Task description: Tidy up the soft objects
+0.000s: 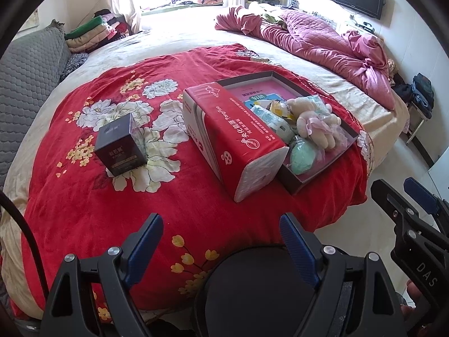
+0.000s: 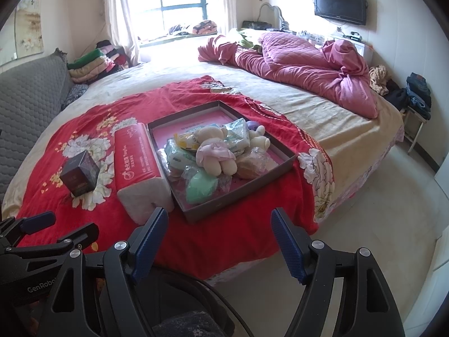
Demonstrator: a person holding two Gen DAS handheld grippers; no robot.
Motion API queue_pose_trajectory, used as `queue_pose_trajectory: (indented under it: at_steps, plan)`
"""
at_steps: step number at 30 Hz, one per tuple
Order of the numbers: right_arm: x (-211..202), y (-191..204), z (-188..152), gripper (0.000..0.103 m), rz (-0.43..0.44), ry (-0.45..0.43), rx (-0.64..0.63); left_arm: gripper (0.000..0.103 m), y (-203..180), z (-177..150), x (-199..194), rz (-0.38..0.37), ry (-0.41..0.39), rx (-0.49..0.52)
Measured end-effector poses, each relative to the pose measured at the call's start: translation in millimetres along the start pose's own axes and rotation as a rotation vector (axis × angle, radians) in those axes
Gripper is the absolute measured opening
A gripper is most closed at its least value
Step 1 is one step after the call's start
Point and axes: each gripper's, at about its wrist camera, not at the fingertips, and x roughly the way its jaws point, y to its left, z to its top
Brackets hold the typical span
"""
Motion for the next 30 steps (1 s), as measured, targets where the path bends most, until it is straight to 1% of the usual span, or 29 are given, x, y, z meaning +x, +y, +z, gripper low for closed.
queue_pose_trajectory:
  at_steps: [30]
  plan:
    - [0.1, -1.7, -0.6, 0.077, 0.002, 0.002, 0.006, 0.084, 2.9, -0.2, 1.7, 0.006, 0.007, -0.011]
